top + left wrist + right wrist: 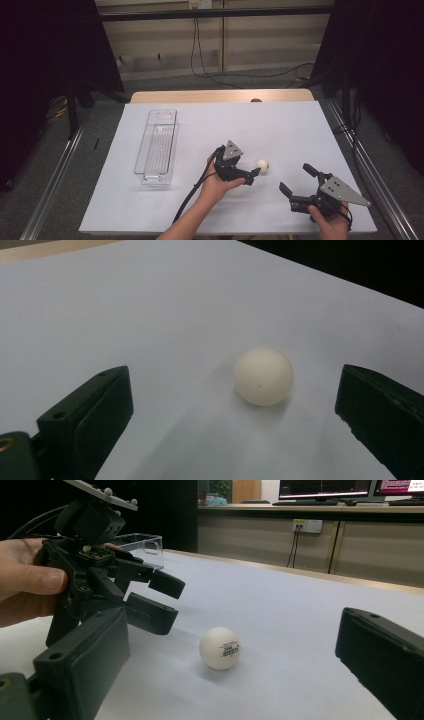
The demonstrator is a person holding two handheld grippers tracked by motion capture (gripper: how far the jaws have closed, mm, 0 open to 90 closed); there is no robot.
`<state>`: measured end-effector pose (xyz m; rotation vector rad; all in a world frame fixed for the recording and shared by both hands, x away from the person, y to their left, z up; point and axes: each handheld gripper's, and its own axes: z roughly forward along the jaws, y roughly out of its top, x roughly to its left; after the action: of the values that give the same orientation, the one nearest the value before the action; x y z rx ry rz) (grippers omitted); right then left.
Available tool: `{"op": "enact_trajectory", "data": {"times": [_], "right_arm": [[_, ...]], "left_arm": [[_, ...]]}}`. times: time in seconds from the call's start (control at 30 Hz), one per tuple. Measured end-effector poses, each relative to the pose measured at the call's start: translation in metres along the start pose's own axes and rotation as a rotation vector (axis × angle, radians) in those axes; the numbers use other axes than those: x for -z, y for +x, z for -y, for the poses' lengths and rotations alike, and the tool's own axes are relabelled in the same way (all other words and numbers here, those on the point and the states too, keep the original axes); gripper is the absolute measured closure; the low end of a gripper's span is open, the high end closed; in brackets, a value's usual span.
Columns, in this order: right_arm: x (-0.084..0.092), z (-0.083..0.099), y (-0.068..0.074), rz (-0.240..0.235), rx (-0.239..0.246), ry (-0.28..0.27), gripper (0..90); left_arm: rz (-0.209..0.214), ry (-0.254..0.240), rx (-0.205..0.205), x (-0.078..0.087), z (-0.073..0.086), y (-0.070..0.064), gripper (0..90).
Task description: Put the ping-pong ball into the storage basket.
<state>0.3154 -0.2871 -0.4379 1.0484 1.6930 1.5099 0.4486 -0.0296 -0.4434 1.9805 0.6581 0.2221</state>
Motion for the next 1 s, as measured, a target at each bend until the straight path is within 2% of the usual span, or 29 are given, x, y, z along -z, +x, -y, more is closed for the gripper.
{"op": "enact_trajectory", "data": {"times": [0.23,0.43,0.47,0.53,0.93,1.0], "right_arm": [[0.0,0.0,0.0,-0.001,0.001,-0.002,0.5],[0.001,0.0,0.0,0.001,-0.001,-0.003,0.5],[0.001,-0.001,0.0,0.002,-0.001,-0.002,0.5],[0.001,0.0,0.0,0.005,-0.003,-0.005,0.6],[0.0,0.0,-0.001,0.002,-0.003,-0.004,0.6],[0.0,0.0,-0.001,0.001,-0.005,-0.002,0.6]], "left_arm": [[0.001,0.01,0.009,-0.005,0.0,-0.001,3.6],[0.012,0.019,-0.016,-0.01,0.001,-0.003,4.6],[0.003,0.031,-0.015,-0.01,0.0,-0.004,4.7],[0.005,0.02,-0.016,-0.012,0.0,-0.005,5.0],[0.008,0.029,-0.013,-0.016,-0.003,-0.005,5.4],[0.015,0.014,-0.005,-0.018,-0.002,-0.006,6.0]]}}
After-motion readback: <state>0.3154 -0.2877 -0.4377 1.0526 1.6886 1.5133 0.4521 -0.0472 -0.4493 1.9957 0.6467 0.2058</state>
